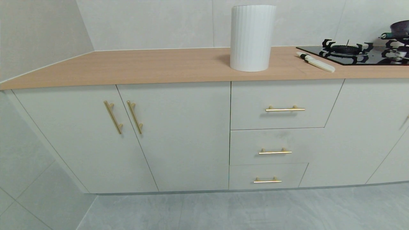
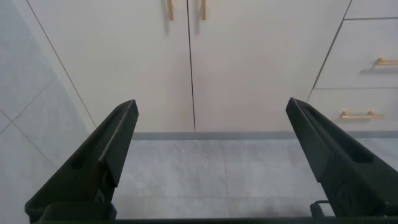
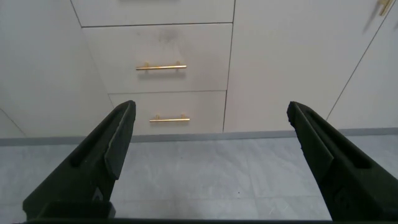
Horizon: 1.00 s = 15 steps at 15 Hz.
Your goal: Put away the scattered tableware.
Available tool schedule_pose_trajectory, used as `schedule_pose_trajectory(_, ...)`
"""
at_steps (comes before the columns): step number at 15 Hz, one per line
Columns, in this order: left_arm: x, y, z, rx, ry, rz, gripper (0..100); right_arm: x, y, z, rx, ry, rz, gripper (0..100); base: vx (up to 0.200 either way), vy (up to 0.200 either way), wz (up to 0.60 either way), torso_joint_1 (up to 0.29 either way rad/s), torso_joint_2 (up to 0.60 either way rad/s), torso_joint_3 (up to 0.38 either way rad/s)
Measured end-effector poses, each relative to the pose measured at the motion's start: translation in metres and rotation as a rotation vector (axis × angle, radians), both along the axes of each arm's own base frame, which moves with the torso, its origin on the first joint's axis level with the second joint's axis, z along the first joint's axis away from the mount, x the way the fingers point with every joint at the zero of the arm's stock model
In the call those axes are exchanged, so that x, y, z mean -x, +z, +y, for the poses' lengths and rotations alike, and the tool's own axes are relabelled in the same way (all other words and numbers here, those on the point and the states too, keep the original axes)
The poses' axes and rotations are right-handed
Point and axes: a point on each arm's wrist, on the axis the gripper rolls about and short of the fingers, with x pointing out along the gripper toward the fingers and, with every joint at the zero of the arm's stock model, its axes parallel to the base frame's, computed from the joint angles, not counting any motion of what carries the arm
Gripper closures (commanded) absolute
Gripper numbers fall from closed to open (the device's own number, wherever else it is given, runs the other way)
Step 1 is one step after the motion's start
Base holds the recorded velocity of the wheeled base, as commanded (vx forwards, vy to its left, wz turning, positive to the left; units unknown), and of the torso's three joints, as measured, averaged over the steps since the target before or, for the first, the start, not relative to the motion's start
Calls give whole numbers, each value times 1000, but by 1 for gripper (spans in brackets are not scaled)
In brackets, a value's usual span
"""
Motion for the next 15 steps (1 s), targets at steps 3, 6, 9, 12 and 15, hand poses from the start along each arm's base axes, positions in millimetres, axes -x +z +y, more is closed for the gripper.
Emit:
schedule_pose_trajectory(3, 0, 0, 0, 2, 0, 0, 0, 0, 0, 0, 0, 3, 1, 0, 200, 0, 0, 9, -1, 5)
schedule_pose_trajectory(6, 0, 0, 0, 3, 0, 0, 0, 0, 0, 0, 0, 4, 2, 0, 200, 0, 0, 2, 4, 4)
schedule_pose_trajectory(9, 0, 0, 0, 5, 0, 0, 0, 0, 0, 0, -1, 4, 2, 0, 200, 0, 0, 2, 1, 1)
schedule_pose_trajectory(12, 0, 0, 0, 4, 0, 0, 0, 0, 0, 0, -1, 3, 2, 0, 200, 0, 0, 4, -2, 2)
schedule_pose_trajectory(15, 0, 0, 0, 5, 0, 0, 0, 0, 0, 0, -1, 3, 2, 0, 200, 0, 0, -4, 5, -1)
